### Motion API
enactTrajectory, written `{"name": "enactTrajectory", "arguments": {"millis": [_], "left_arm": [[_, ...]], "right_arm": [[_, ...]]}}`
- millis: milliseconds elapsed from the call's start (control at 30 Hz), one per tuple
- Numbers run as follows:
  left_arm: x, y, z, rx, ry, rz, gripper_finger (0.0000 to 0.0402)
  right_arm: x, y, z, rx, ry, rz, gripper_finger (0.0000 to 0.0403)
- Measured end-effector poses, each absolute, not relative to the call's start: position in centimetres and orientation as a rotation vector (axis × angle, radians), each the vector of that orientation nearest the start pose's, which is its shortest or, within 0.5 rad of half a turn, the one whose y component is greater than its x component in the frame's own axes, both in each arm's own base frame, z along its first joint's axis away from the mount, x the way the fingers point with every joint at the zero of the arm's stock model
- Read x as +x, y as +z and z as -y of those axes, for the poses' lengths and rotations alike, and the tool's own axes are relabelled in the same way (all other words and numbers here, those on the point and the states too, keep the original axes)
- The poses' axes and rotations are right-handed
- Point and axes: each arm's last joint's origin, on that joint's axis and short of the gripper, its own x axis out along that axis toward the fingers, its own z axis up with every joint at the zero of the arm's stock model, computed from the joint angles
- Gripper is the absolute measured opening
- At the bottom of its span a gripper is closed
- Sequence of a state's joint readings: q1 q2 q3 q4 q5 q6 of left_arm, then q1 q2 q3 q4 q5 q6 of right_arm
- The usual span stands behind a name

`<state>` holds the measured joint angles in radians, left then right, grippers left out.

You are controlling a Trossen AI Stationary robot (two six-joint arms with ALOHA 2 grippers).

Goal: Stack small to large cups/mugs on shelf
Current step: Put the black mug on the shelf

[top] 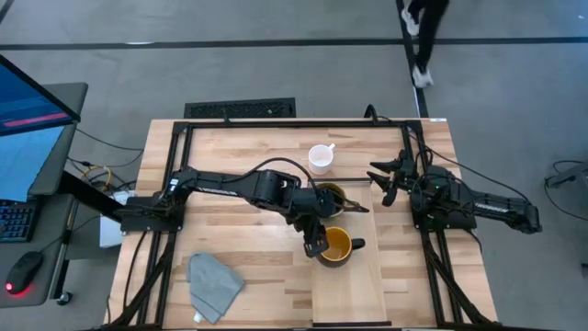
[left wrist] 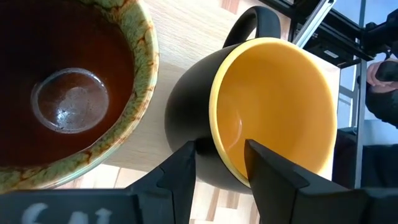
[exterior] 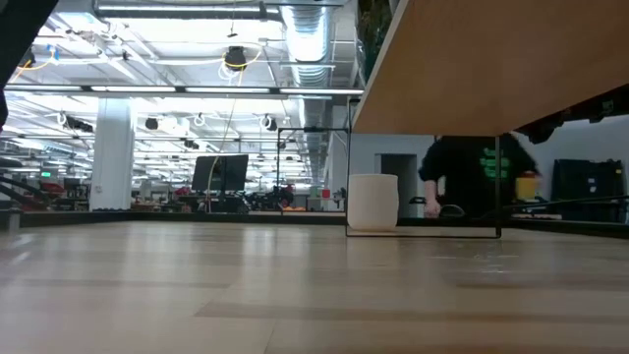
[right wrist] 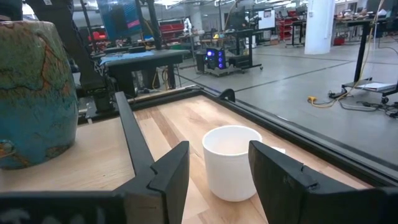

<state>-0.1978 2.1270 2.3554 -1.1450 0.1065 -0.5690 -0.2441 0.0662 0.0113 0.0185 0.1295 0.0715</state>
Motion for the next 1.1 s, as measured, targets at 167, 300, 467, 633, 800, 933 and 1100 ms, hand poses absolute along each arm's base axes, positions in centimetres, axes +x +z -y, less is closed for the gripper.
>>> {"name": "enactTrajectory", "arguments": {"millis": [167,300,467,633,800,933,1100], "left_arm": [[43.37,36.54,9.01,-0.482,-0.019,-0.972,0.0126],[43.38,36.54,8.97,-0.485,-0.023,-0.974,0.0126],[43.36,36.57,8.98,-0.482,-0.028,-0.974,0.0126],[43.36,36.57,8.98,-0.481,-0.029,-0.974,0.0126],[43.41,36.57,8.73,-0.488,-0.032,-0.975,0.0126],[43.49,36.59,8.44,-0.495,-0.031,-0.973,0.0126],[43.56,36.60,8.04,-0.515,-0.036,-0.976,0.0126]], "right_arm": [[9.70,16.39,2.80,0.073,-0.375,-0.023,0.0189],[9.70,16.39,2.80,0.073,-0.375,-0.023,0.0189],[9.70,16.39,2.80,0.073,-0.375,-0.023,0.0189],[9.70,16.39,2.80,0.072,-0.375,-0.023,0.0189],[9.70,16.39,2.80,0.072,-0.375,-0.023,0.0189],[9.70,16.39,2.81,0.072,-0.376,-0.023,0.0189],[9.70,16.39,2.81,0.072,-0.376,-0.023,0.0189]]}}
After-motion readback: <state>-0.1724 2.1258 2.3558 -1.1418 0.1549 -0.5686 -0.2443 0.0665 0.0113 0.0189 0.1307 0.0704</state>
